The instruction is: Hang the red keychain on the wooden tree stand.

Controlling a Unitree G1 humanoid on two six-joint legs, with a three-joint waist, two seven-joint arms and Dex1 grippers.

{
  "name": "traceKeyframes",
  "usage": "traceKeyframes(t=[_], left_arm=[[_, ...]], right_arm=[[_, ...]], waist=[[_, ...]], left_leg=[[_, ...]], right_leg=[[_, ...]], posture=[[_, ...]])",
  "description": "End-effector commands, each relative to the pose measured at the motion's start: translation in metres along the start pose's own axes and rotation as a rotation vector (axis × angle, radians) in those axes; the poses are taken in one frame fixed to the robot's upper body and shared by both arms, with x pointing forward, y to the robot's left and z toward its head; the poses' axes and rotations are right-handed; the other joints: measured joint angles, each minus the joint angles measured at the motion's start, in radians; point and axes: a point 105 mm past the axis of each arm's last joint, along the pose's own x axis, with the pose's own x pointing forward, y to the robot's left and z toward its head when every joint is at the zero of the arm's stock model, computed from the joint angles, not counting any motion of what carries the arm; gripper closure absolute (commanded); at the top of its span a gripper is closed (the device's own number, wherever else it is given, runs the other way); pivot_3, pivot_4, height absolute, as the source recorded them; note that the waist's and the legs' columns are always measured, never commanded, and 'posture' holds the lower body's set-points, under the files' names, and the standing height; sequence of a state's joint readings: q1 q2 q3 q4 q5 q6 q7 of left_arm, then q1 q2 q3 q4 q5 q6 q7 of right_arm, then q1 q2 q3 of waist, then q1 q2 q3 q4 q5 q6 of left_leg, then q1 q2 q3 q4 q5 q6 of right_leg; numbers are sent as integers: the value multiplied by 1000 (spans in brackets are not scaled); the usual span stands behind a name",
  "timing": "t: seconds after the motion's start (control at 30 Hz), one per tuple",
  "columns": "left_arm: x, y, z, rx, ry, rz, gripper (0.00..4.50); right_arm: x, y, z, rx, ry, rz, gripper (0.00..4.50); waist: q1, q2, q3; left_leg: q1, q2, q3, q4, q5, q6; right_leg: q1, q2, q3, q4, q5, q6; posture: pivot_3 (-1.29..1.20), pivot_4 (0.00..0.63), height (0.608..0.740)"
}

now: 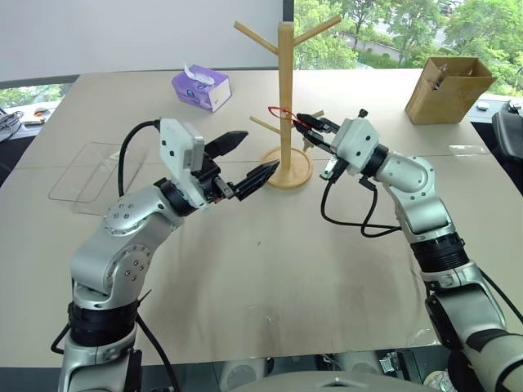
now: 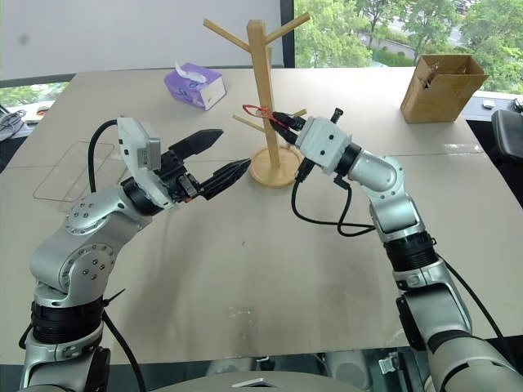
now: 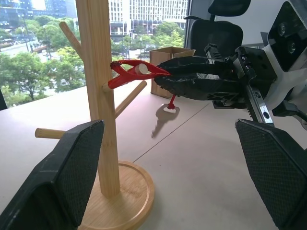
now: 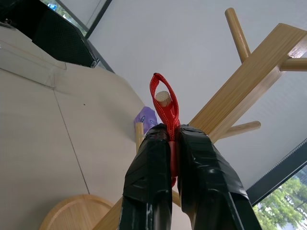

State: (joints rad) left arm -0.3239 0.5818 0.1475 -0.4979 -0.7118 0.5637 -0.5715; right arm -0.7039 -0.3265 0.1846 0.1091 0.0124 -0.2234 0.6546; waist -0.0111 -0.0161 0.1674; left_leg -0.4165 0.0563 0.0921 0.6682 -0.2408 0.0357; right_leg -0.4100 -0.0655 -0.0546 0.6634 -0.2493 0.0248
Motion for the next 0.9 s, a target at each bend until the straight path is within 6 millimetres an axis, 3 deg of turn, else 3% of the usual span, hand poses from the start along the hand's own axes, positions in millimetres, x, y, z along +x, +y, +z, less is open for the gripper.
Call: traceKeyframes(t=[0.03, 0.43, 0.73, 0.8, 0.9], left_arm=[[0, -1, 11, 34, -40, -4, 0], [-1, 0, 11, 34, -48, 6, 0], [0, 0, 9, 16, -55, 11, 0], [1, 1, 8, 8, -55, 17, 0], [-2, 8, 2, -39, -69, 86, 0]], right_arm=[[3, -12, 13, -32, -48, -40, 4474], [9, -15, -9, -14, 14, -85, 4474], [-4, -19, -9, 54, -9, -141, 785], [-9, -18, -10, 69, -4, -142, 785], [-37, -17, -26, 126, 66, -184, 785]], waist=[[0, 0, 0], [-2, 0, 0], [-1, 0, 0], [-1, 0, 0], [1, 0, 0]], left_leg=[[0, 0, 0, 0, 0, 0], [0, 0, 1, 0, 0, 0], [0, 0, 1, 0, 0, 0], [0, 0, 1, 0, 0, 0], [0, 0, 0, 0, 0, 0]], right_leg=[[0, 0, 0, 0, 0, 0], [0, 0, 0, 0, 0, 0], [0, -1, 0, 0, 0, 0], [0, -1, 0, 0, 0, 0], [0, -1, 0, 0, 0, 0]], posture=[[0, 150, 740], [0, 150, 740], [0, 150, 740], [0, 150, 740], [0, 150, 740]])
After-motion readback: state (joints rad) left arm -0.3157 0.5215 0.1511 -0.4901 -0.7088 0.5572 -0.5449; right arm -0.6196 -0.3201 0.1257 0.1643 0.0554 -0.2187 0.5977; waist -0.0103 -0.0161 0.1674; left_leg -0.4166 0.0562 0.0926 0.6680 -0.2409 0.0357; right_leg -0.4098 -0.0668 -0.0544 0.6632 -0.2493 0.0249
